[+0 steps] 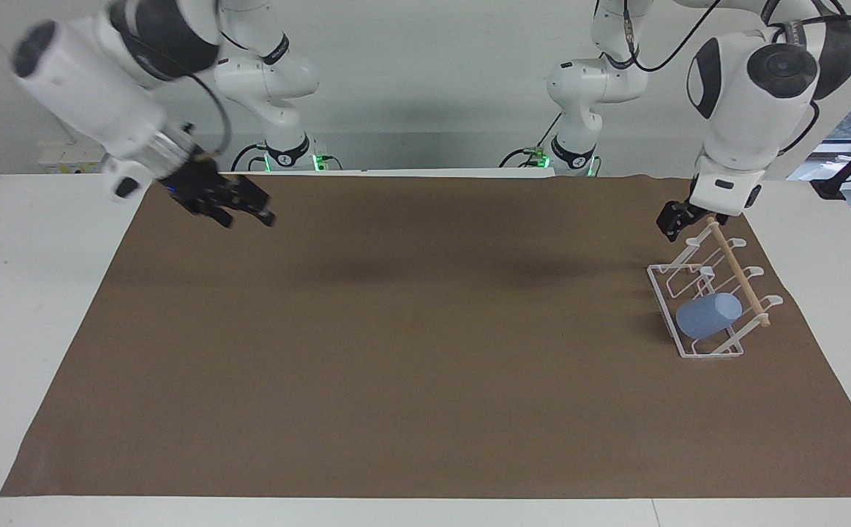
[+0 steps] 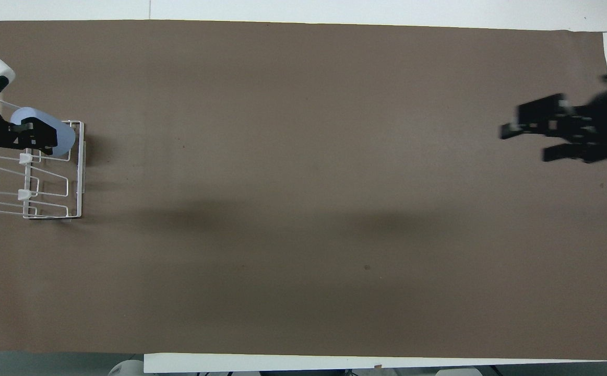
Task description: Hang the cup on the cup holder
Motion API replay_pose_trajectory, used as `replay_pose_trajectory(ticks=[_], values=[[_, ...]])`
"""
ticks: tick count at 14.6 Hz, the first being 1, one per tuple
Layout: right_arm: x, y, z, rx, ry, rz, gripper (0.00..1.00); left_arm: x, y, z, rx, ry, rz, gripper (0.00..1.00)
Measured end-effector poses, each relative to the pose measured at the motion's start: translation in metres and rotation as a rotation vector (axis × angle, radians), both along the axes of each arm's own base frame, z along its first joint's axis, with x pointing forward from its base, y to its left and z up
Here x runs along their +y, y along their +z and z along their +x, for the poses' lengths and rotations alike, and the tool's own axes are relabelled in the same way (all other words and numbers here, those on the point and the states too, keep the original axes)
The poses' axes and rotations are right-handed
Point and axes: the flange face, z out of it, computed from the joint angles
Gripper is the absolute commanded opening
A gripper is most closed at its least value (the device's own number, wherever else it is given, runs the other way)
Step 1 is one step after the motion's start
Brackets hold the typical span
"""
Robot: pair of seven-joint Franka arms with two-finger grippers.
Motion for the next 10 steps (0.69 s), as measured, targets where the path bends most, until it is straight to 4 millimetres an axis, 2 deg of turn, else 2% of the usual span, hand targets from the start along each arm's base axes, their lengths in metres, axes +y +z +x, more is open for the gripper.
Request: replay_pose_trajectory(ticks=[1, 3, 7, 10], values=[[-0.015, 0.013, -0.013, -0.012, -0.021, 0.010, 0.99, 0.004, 0.009, -0.002, 0.021, -0.047, -0.047, 1.00], [-0.006, 0.015, -0.015, -0.016, 0.015, -0.023, 0.99, 0.009, 0.022, -0.003, 0.029, -0.087, -0.105, 1.00], [0.001, -0.017, -0.001, 0.051, 0.204, -0.333, 0.99, 0.005, 0.032, -0.002, 0.011, -0.105, -0.126, 1.00], [0.013, -0.034, 0.013, 0.072, 0.269, -0.436, 0.99, 0.004, 0.036, -0.002, 0.005, -0.107, -0.127, 1.00]])
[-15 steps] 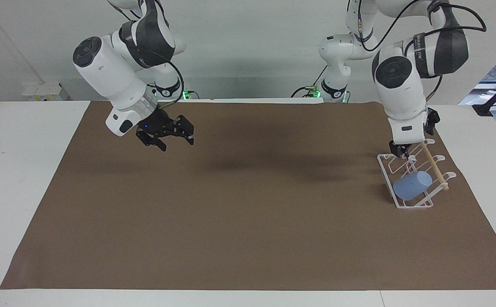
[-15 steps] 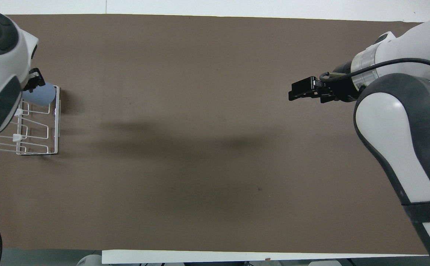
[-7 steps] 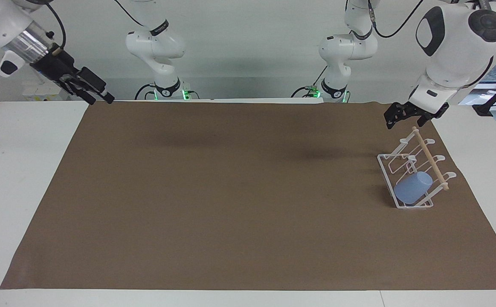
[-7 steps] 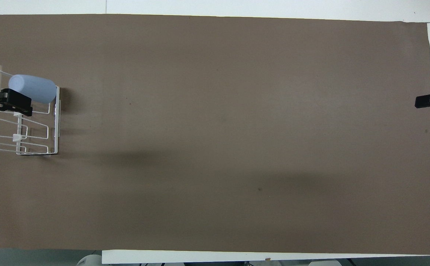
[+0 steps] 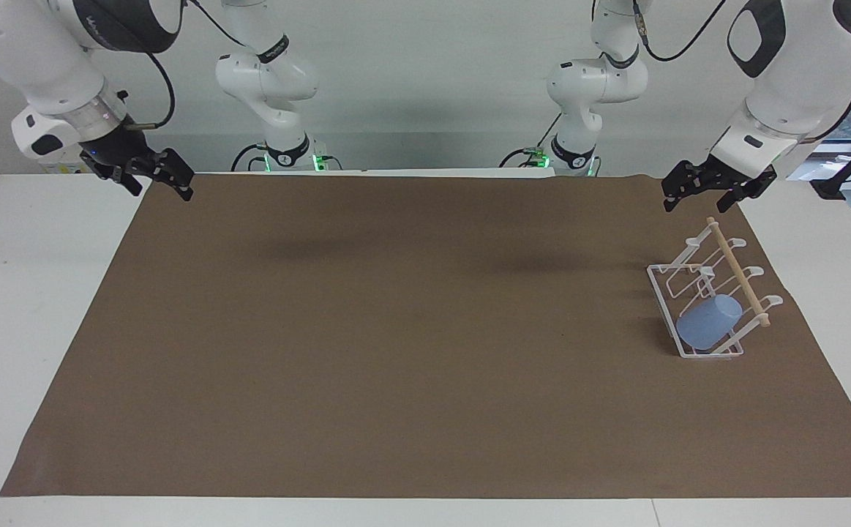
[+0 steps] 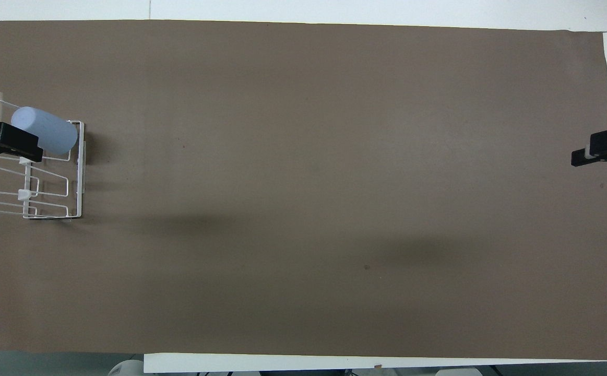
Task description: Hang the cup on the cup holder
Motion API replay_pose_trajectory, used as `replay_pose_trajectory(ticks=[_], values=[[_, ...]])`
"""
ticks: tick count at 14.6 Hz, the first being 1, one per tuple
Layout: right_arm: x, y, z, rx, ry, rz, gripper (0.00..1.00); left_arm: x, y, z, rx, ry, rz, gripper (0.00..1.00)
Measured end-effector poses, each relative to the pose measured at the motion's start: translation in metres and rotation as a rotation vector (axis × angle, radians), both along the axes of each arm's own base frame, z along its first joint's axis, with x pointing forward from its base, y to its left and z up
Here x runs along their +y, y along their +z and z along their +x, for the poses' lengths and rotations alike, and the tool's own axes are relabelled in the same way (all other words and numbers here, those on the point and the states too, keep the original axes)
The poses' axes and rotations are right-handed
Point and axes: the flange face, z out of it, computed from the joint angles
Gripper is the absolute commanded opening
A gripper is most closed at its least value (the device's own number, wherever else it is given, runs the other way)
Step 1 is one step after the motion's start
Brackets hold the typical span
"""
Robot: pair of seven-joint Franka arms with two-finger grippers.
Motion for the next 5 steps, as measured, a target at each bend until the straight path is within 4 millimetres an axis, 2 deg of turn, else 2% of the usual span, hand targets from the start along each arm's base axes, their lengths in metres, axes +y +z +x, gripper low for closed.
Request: replay_pose_trajectory(ticks=[2, 5], values=[[0.0107, -0.0027, 0.0035, 0.000, 0.023, -0.011, 0.99, 0.0000, -0.0003, 0.0001, 0.001, 0.000, 0.000, 1.00], [0.0106, 0.0017, 0.0030, -0.008, 0.032, -0.013, 0.99, -0.0001, -0.0005, 0.0000, 0.003, -0.001, 0.000, 1.00]])
